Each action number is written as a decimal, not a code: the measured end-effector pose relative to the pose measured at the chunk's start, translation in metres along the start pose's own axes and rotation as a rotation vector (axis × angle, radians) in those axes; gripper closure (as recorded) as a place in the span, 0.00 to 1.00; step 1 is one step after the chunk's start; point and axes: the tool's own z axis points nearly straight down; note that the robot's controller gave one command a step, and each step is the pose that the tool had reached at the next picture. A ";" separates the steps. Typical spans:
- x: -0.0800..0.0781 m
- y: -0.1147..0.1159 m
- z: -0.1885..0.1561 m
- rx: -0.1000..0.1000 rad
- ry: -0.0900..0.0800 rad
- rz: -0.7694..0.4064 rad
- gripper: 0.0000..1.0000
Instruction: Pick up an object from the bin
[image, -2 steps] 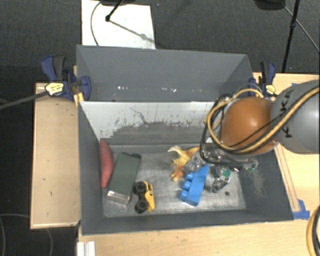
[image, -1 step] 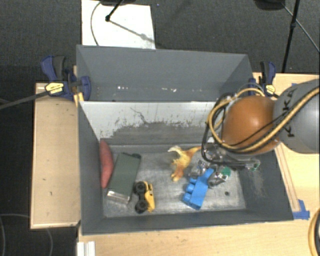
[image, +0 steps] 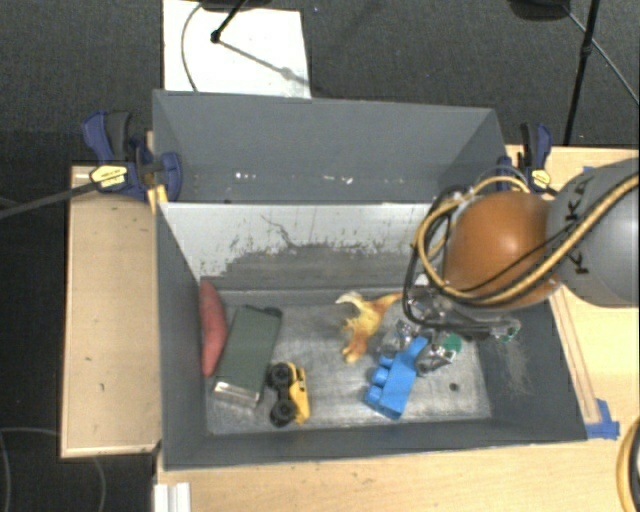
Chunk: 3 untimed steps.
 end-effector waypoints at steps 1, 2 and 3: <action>0.000 0.001 -0.004 -0.004 0.003 0.001 1.00; 0.000 0.002 -0.021 -0.014 0.010 0.002 1.00; 0.001 0.002 -0.042 -0.017 0.016 0.000 1.00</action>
Offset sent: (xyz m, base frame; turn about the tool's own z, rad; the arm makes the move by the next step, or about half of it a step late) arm -0.0001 0.0000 0.0784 0.0002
